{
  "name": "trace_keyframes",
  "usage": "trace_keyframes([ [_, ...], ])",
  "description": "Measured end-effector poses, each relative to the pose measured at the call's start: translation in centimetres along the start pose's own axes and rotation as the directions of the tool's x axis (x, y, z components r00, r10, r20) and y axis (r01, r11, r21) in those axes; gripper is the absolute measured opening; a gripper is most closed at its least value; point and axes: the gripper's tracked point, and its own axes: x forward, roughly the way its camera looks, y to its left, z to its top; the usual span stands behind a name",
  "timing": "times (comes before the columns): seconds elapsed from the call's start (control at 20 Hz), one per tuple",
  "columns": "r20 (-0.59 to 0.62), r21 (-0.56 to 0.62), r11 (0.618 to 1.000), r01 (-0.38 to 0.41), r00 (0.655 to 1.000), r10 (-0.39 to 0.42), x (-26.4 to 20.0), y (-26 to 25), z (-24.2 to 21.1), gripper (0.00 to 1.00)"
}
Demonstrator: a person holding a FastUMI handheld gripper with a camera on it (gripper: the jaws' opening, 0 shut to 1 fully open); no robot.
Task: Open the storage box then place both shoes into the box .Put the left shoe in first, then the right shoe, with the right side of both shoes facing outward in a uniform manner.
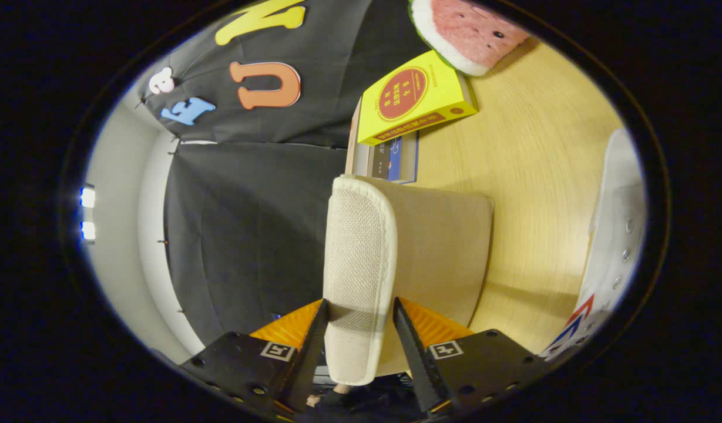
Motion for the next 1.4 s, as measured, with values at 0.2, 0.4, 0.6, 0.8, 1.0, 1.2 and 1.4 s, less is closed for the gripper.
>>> trace_keyframes([
  [0.2, -0.016, 0.027, 0.999, 0.035, 0.999, -0.034, -0.6, 0.1, 0.1, 0.52],
  [0.4, -0.022, 0.02, 0.998, 0.059, 0.998, -0.058, -1.5, 1.0, -0.1, 0.15],
  [0.6, 0.016, 0.035, 0.995, 0.09, 0.996, -0.09, -1.9, 3.6, 0.2, 0.02],
  [0.8, 0.044, 0.045, 0.997, 0.059, 0.997, -0.061, -1.5, 8.4, -0.3, 0.01],
  [1.0, 0.037, -0.014, 0.999, 0.029, 0.999, -0.029, 1.0, 15.0, -0.7, 0.01],
  [1.2, 0.041, -0.119, 0.99, 0.075, 0.997, -0.071, 4.8, 20.2, -0.4, 0.02],
  [1.4, 0.045, -0.113, 0.991, 0.069, 0.997, -0.064, 9.8, 23.0, -0.2, 0.02],
])
